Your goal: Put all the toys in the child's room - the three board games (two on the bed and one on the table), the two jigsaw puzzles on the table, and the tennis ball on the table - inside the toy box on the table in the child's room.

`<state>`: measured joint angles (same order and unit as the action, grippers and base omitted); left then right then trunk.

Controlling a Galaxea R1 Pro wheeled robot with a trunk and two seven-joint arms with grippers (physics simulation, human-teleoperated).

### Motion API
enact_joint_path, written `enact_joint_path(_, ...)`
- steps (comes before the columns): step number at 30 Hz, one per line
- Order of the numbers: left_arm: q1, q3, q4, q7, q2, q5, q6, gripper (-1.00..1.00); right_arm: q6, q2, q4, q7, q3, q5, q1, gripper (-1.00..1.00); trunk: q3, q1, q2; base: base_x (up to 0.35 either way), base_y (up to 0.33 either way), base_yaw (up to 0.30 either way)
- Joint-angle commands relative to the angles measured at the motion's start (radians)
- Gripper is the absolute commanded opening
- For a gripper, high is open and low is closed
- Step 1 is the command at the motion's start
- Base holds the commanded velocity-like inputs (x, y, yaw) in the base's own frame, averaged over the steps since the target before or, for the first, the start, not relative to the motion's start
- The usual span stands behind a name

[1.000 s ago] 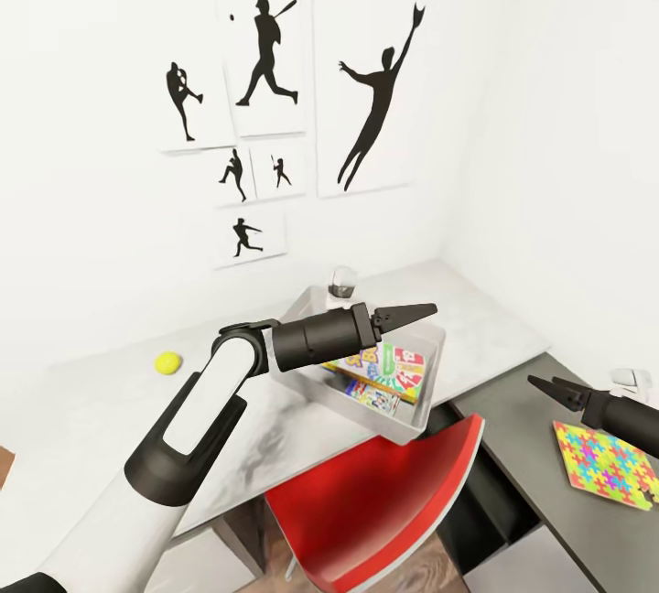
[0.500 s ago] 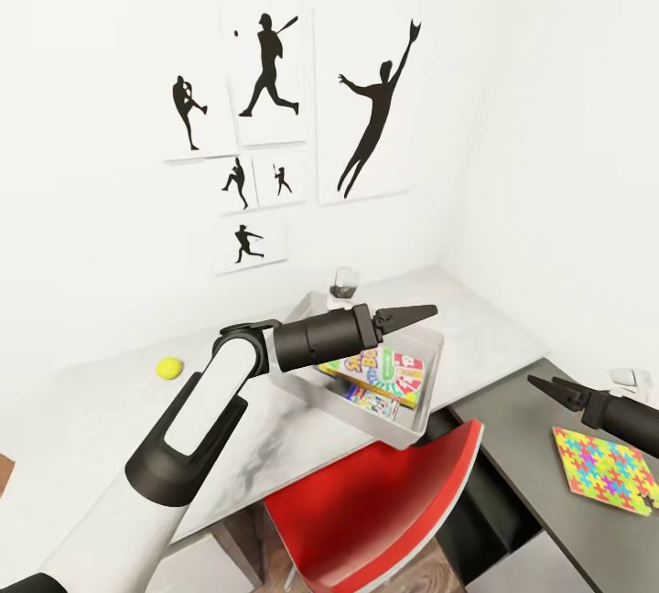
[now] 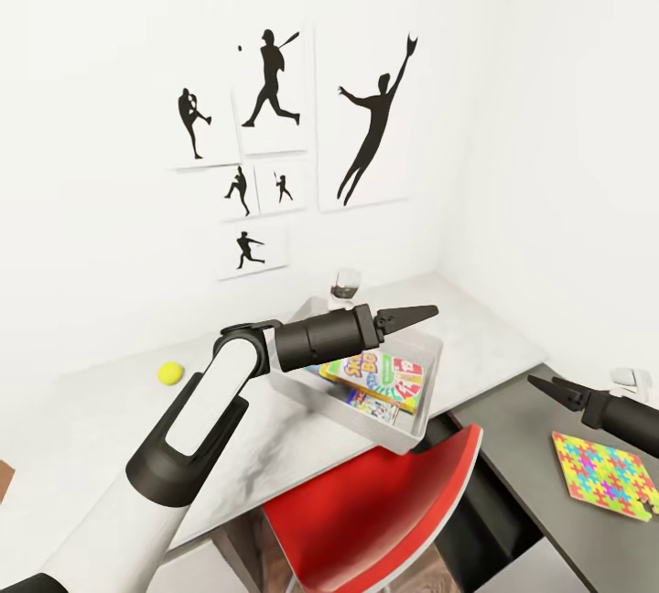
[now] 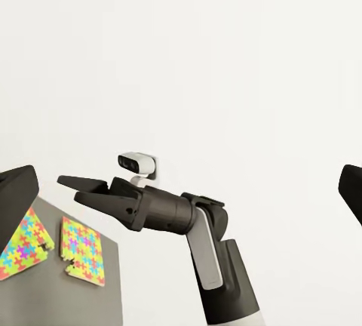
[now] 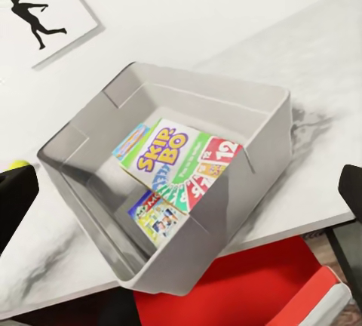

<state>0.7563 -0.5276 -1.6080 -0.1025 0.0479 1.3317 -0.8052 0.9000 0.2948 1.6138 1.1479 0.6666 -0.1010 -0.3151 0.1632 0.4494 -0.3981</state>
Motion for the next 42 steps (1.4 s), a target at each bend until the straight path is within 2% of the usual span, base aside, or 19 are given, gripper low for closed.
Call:
enact_joint_path(1,0.001,0.001,0.000,-0.004,0.001,-0.004,-0.003,1.00,0.006,0.000,0.000,0.001,0.001,-0.003,-0.001,1.00,0.000,0.001,-0.002,0.000,0.000,0.000)
enact_joint_path(17,0.001,0.001,0.000,-0.004,0.001,-0.008,-0.004,1.00,0.000,0.000,-0.001,0.004,0.006,-0.006,0.000,1.00,-0.023,0.001,-0.002,0.000,0.000,0.000)
enact_joint_path(23,0.001,0.000,0.000,-0.004,0.001,-0.010,-0.004,1.00,-0.018,0.000,-0.005,0.002,0.005,-0.005,0.000,1.00,-0.025,0.001,-0.002,0.000,0.000,0.000)
enact_joint_path(31,0.001,0.000,0.000,-0.004,0.000,-0.011,-0.004,1.00,-0.083,-0.004,-0.009,0.004,0.000,-0.006,0.003,1.00,-0.027,0.001,-0.002,0.000,0.000,0.000)
enact_joint_path(42,-0.001,0.001,0.000,-0.004,0.000,-0.012,-0.004,1.00,-0.089,-0.011,-0.009,0.004,0.005,-0.010,0.003,1.00,-0.027,0.001,-0.002,0.000,0.000,0.000)
